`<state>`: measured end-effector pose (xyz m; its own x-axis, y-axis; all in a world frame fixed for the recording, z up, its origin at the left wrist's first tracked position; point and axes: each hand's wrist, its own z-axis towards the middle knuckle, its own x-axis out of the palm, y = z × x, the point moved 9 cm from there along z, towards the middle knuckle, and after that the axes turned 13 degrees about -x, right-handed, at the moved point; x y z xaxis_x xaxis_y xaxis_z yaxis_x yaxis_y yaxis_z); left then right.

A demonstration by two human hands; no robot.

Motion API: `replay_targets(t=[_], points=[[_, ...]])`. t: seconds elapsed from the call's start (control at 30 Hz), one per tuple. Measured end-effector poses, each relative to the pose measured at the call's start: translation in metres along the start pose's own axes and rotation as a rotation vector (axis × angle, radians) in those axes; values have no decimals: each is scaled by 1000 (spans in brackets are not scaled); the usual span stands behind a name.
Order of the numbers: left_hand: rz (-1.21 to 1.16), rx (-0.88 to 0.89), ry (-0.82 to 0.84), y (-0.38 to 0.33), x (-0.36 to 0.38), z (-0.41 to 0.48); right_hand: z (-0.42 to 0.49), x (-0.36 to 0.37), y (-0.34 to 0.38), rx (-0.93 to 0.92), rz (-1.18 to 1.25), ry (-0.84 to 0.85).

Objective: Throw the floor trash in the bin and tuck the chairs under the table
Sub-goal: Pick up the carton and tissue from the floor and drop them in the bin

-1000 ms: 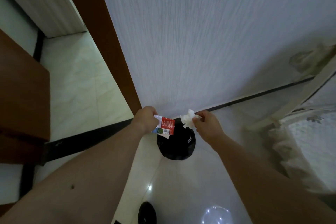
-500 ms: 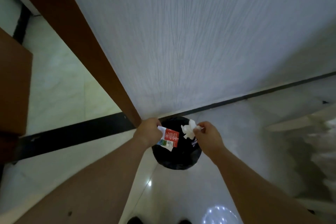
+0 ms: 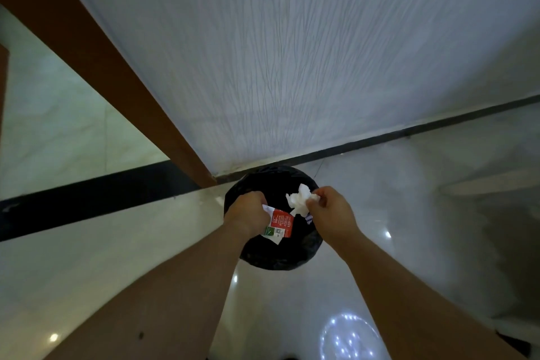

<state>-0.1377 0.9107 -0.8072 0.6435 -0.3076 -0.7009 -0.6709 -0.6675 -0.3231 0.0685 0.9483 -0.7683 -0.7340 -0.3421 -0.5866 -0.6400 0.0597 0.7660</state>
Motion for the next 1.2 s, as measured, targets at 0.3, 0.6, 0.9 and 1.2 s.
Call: replay_targets(t=[0.3, 0.6, 0.9, 1.2], points=[[65, 14, 68, 18, 7, 9, -2, 19, -15, 67, 47, 29], [159, 62, 34, 24, -27, 8, -7, 38, 0, 110, 51, 83], [263, 186, -16, 7, -50, -1, -14, 60, 3, 209, -34, 290], [331, 214, 14, 3, -63, -38, -38, 33, 45, 20, -351, 296]])
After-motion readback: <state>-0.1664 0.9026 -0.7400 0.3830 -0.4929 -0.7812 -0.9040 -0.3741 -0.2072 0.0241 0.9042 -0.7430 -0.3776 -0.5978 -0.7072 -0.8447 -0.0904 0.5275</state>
